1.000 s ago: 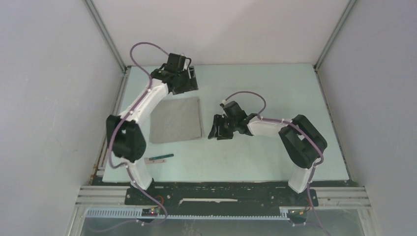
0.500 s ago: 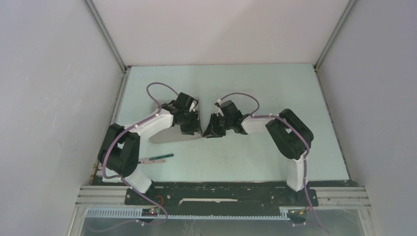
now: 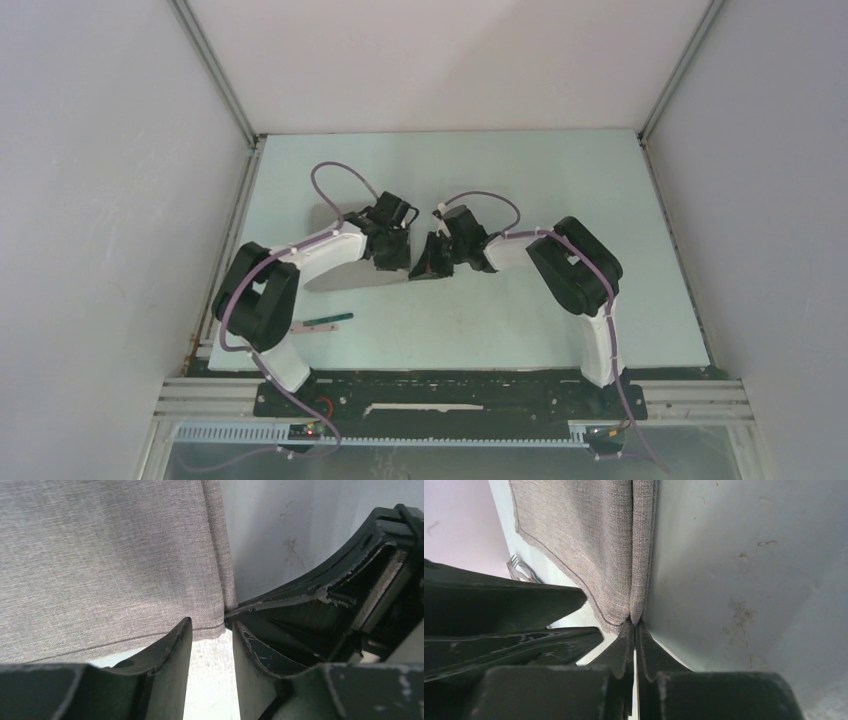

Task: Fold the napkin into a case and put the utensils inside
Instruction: Smooth out the lower triangle-folded napkin at the center of the board.

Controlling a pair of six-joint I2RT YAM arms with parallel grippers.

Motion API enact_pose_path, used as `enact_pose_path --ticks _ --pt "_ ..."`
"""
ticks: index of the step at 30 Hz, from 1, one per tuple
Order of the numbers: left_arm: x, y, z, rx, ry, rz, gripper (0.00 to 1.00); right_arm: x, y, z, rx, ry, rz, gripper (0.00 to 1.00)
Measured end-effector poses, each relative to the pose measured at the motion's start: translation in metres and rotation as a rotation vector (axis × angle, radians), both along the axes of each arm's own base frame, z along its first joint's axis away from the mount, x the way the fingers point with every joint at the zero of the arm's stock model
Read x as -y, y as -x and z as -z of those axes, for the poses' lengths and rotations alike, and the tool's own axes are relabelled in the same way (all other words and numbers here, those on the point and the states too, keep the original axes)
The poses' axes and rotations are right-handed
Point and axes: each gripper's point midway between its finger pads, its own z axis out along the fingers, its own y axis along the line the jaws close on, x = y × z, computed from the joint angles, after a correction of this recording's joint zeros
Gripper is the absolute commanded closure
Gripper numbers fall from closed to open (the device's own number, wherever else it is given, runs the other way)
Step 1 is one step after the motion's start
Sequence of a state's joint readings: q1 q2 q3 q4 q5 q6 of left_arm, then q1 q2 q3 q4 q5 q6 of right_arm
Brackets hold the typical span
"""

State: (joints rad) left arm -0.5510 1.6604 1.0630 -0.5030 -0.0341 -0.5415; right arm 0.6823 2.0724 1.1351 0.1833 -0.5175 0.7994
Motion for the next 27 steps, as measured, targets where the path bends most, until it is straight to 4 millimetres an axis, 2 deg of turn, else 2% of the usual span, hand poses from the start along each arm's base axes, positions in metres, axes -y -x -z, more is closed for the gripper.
enact_pose_path --ticks 4,7,9,17,22,27 --pt "0.005 0.002 0.010 -0.016 -0.029 0.017 0.59 0.001 0.002 0.001 -0.008 -0.016 0.014 0.68" --pt "0.003 0.004 0.013 -0.019 -0.054 0.017 0.59 0.003 0.005 -0.004 -0.009 -0.032 0.021 0.64" --pt "0.001 0.003 0.014 -0.017 -0.064 0.017 0.61 0.005 0.006 -0.006 -0.011 -0.039 0.019 0.69" --pt "0.006 0.006 0.017 -0.024 -0.073 0.035 0.62 0.005 0.008 -0.005 -0.026 -0.045 0.022 1.00" --pt "0.008 0.009 0.017 -0.026 -0.073 0.043 0.64 0.005 0.008 -0.002 -0.030 -0.049 0.021 1.00" --pt "0.010 0.011 0.018 -0.029 -0.068 0.050 0.71 0.005 0.009 0.001 -0.039 -0.048 0.018 1.00"
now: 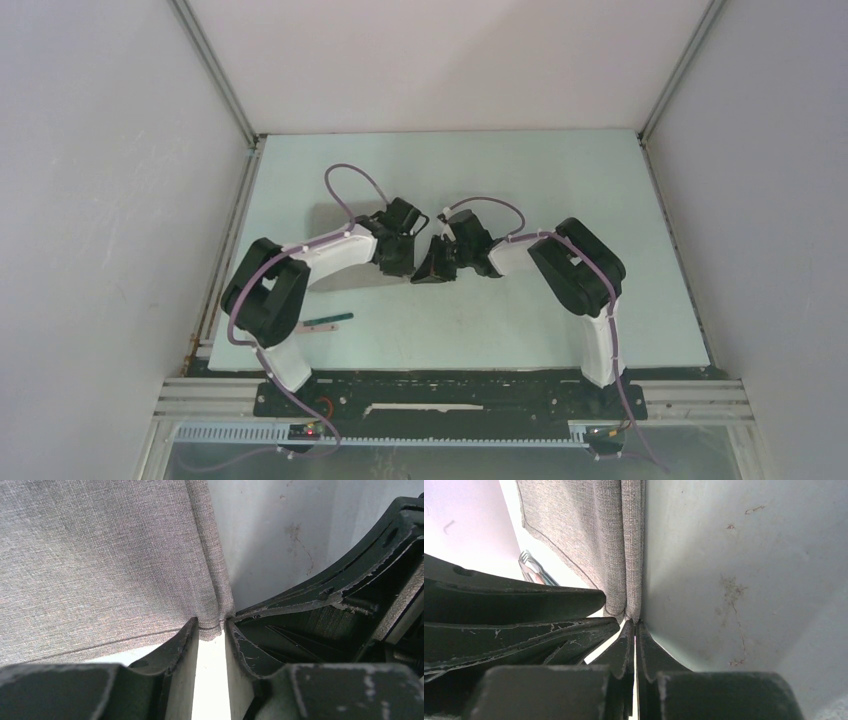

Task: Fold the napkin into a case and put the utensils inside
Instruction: Smooth out the lower triangle-folded napkin at the center of the board.

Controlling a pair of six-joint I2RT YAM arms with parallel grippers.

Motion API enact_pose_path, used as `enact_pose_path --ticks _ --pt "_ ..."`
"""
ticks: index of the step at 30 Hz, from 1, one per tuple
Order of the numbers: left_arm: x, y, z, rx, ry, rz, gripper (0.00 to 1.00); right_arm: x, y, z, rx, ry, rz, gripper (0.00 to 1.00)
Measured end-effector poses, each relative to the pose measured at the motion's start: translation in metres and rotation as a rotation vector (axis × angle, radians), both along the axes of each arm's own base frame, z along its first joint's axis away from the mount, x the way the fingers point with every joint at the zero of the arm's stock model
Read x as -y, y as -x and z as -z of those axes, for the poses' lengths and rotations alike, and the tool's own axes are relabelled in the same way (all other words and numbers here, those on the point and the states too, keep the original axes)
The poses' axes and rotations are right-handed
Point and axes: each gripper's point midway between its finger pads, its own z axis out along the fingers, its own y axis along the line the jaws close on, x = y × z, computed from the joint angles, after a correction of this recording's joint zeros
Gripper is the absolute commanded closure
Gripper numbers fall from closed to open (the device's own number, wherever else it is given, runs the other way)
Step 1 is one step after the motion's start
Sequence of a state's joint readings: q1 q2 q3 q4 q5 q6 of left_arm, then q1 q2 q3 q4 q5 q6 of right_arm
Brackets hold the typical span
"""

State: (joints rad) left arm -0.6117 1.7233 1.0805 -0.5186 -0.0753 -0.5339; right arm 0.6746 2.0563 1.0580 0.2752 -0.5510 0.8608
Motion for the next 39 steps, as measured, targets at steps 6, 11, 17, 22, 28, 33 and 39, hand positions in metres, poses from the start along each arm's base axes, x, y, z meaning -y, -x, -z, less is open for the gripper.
enact_pose_path --ticks 6,11,17,22,28,33,39 --pt "-0.001 0.002 0.005 -0.008 -0.017 0.003 0.86 0.000 0.000 0.000 0.000 0.000 0.000 1.00" --pt "-0.003 0.002 0.005 -0.005 -0.029 -0.002 1.00 0.000 0.000 0.000 0.000 0.000 0.000 1.00" --pt "-0.001 0.002 0.005 -0.003 -0.029 0.002 1.00 0.000 0.000 0.000 0.001 -0.001 0.000 1.00" --pt "0.003 0.004 0.004 -0.001 -0.025 0.008 1.00 0.000 0.000 0.000 0.001 -0.001 0.000 1.00" --pt "0.006 0.006 0.003 -0.002 -0.020 0.016 1.00 0.000 0.000 0.000 0.002 -0.002 0.000 1.00" --pt "0.010 0.003 -0.001 0.005 -0.008 0.018 0.97 0.000 0.000 0.000 0.003 -0.005 0.001 1.00" --pt "0.016 0.000 -0.008 0.010 0.015 0.021 0.70 0.001 0.000 0.001 0.000 -0.013 0.007 0.85"
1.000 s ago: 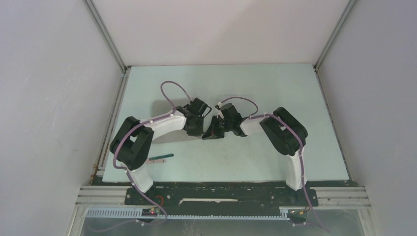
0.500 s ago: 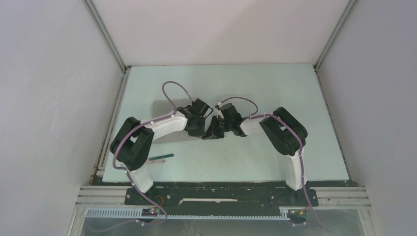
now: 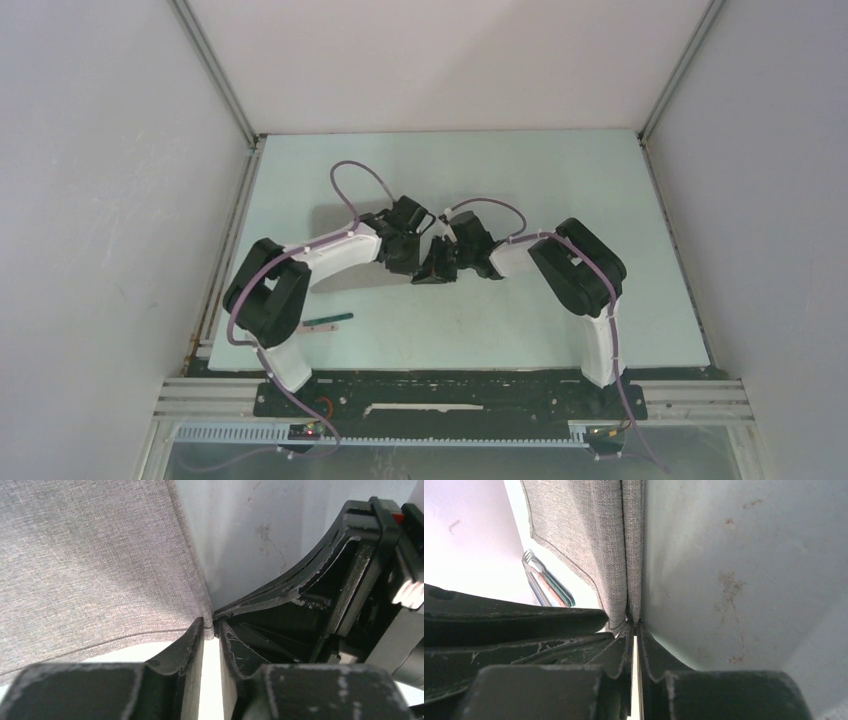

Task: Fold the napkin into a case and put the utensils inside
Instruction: Smooth out the lower triangle-folded napkin at the center of the board.

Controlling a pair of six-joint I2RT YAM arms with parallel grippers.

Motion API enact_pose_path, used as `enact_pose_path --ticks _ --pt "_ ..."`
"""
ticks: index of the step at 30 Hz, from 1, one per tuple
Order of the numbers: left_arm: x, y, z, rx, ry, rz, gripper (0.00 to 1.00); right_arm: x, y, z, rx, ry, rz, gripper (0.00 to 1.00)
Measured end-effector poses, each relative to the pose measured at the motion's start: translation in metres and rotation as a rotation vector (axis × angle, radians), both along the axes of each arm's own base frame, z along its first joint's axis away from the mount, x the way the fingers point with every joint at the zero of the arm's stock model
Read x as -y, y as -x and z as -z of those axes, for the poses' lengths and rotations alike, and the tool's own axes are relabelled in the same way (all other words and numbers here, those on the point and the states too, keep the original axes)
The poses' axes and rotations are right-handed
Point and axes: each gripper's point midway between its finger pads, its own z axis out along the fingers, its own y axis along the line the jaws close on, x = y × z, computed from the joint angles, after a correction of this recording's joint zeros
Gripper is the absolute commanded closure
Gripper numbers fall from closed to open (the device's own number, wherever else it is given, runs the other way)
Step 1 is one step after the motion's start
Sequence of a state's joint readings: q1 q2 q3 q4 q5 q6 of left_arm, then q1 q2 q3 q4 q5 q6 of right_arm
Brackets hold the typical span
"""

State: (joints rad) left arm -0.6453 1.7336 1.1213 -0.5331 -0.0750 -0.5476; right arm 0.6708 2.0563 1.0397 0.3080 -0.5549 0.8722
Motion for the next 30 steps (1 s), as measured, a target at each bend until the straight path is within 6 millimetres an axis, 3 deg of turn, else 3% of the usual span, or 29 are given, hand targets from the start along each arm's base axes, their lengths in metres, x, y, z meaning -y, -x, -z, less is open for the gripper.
enact_pose_path --ticks 4,7,10,13,15,18,23,26,30 --pt "-0.004 0.005 -0.012 0.005 0.000 0.006 0.44 0.006 0.002 -0.002 0.000 0.001 0.005 0.68" --pt "-0.012 0.012 -0.040 0.044 0.022 0.007 0.31 0.014 0.007 -0.007 0.000 0.010 0.006 0.53" --pt "-0.023 0.013 -0.075 0.106 0.071 -0.006 0.28 0.021 0.010 -0.014 0.011 0.014 0.004 0.42" --pt "-0.046 0.005 -0.108 0.171 0.133 -0.074 0.27 0.021 0.007 -0.019 0.033 0.003 0.001 0.40" --pt "-0.065 -0.003 -0.122 0.201 0.165 -0.135 0.27 0.020 0.007 -0.020 0.036 -0.002 -0.001 0.40" --pt "-0.082 -0.012 -0.126 0.200 0.200 -0.190 0.27 0.011 0.003 -0.024 0.045 -0.012 -0.013 0.41" --pt "-0.079 -0.022 -0.121 0.150 0.286 -0.206 0.35 -0.002 -0.008 -0.023 0.062 -0.022 -0.015 0.51" --pt "-0.069 -0.032 -0.118 0.130 0.347 -0.216 0.59 -0.005 -0.011 -0.017 0.053 -0.014 -0.012 0.60" --pt "-0.047 -0.068 -0.108 0.104 0.446 -0.240 0.81 -0.005 -0.011 -0.008 0.031 -0.003 -0.004 0.79"
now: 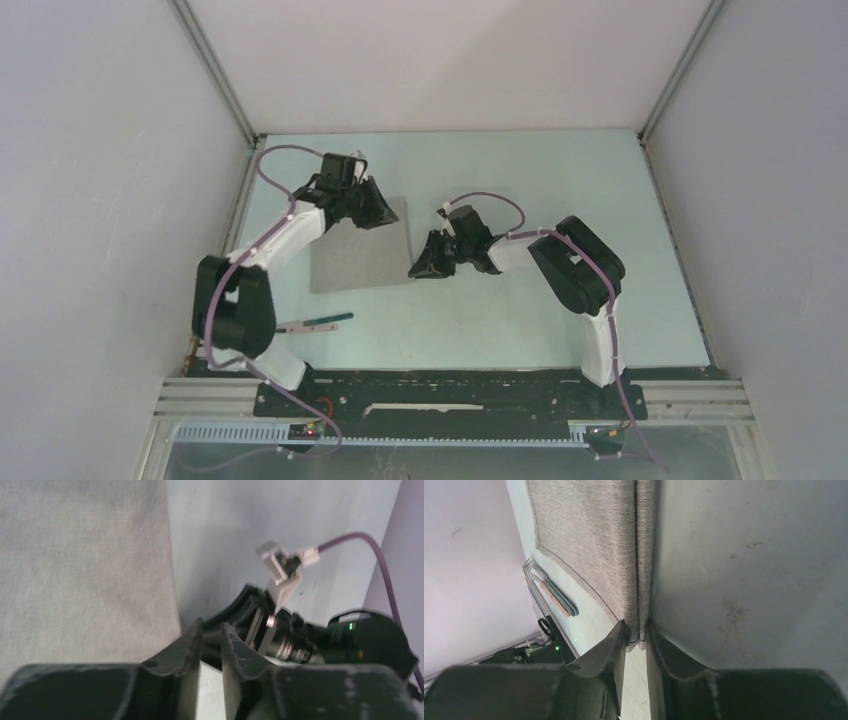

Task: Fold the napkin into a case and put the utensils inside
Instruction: Smooth out the lower triangle-folded napkin at the center of the board.

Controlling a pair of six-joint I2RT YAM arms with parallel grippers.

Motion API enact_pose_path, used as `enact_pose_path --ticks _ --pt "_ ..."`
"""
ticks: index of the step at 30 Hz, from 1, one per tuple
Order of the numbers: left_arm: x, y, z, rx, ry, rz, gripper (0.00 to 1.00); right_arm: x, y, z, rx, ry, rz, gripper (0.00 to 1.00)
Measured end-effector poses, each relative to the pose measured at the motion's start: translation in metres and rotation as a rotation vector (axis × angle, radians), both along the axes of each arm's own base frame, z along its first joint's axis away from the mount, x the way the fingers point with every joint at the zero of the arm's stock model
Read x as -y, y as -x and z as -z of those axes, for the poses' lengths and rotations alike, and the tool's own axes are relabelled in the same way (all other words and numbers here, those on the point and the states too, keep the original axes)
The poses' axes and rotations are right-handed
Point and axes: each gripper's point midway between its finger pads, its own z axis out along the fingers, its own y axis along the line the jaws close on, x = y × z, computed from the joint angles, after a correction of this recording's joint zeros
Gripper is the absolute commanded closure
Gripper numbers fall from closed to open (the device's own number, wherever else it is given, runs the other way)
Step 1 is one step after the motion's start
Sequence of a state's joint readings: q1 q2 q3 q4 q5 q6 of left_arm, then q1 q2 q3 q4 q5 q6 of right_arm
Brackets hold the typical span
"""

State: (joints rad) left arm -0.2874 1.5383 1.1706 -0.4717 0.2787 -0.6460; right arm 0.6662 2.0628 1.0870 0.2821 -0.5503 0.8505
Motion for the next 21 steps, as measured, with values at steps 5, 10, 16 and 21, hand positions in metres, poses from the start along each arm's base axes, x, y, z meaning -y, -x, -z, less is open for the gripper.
enact_pose_path --ticks 5,10,16,21 --pt "0.022 -0.052 0.029 -0.006 0.079 -0.020 0.98 0.000 0.000 0.008 -0.018 0.010 0.015 0.96" --pt "0.027 -0.087 0.062 -0.032 0.083 -0.054 1.00 -0.001 0.000 0.007 -0.019 0.006 0.011 0.95" --pt "0.019 -0.109 0.074 -0.031 0.107 -0.108 1.00 -0.001 0.000 0.007 -0.023 0.004 0.011 1.00" --pt "0.015 -0.134 0.081 -0.017 0.137 -0.151 1.00 -0.001 0.000 0.007 -0.024 0.001 0.009 1.00"
